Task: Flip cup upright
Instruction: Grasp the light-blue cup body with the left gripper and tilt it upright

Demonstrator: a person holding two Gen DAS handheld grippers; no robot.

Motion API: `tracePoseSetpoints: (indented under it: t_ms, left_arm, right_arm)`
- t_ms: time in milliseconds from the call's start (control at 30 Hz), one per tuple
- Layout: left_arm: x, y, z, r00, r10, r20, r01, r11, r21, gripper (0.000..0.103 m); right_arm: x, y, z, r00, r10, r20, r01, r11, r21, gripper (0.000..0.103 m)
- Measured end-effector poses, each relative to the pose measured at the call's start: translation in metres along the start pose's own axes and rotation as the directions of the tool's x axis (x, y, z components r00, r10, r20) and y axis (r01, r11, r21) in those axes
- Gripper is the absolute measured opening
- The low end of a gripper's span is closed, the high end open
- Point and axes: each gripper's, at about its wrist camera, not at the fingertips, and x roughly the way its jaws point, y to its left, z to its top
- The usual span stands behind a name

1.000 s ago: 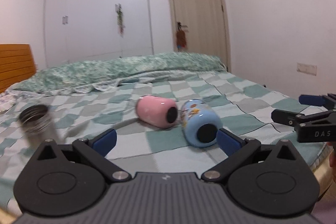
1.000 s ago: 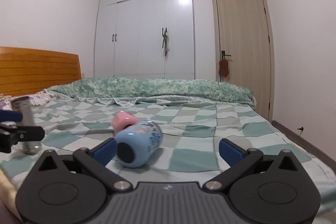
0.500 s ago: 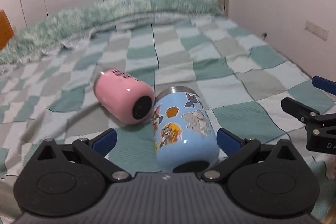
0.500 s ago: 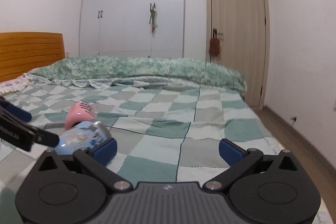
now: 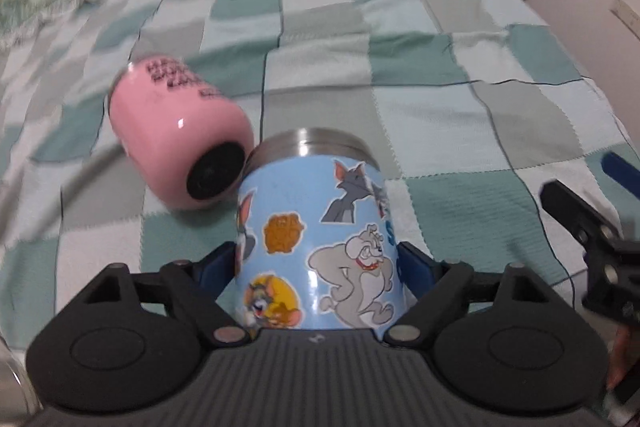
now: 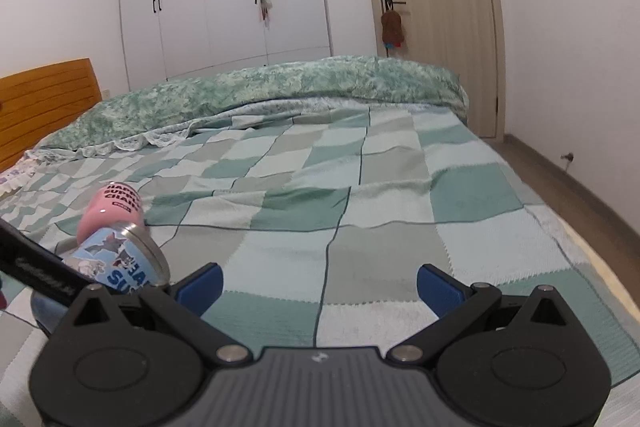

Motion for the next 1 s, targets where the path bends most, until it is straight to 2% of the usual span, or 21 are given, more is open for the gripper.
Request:
tracePoseSetpoints:
  t_ms: [233, 400, 800, 900, 1000]
  left_arm:
    - [-0.016, 0.001, -0.009, 1.0, -0.017, 0.015, 0.017, 1.0, -0.005, 0.085]
    - [-0.041, 0.006, -0.024, 0.998, -0.035, 0.053, 0.036, 0.999, -0.012, 0.085]
    - [-0.138, 0.038, -0.105, 0.984, -0.115, 0.138, 0.113, 0.993, 0.018, 0.084]
    - [-0.167, 0.051, -0.131, 0.985, -0.106, 0.138, 0.101, 0.994, 0.047, 0.084]
    - [-0.188, 0.065, -0.158, 0.992, -0.075, 0.104, 0.067, 0.995, 0.079, 0.085]
  right_arm:
    - [-0.02, 0.011, -0.002, 1.0, -0.004, 0.026, 0.005, 0.999, -0.038, 0.103]
    - [-0.048, 0.018, -0.003, 0.999, 0.01, 0.045, -0.009, 1.0, -0.014, 0.103]
    - [-0.139, 0.068, -0.012, 0.995, 0.032, 0.092, -0.029, 0.999, -0.032, 0.103]
    - [-0.156, 0.085, -0.018, 0.995, 0.053, 0.087, -0.049, 0.998, -0.043, 0.103]
    - [-0.167, 0.102, -0.025, 0.994, 0.081, 0.073, -0.077, 0.995, -0.057, 0.103]
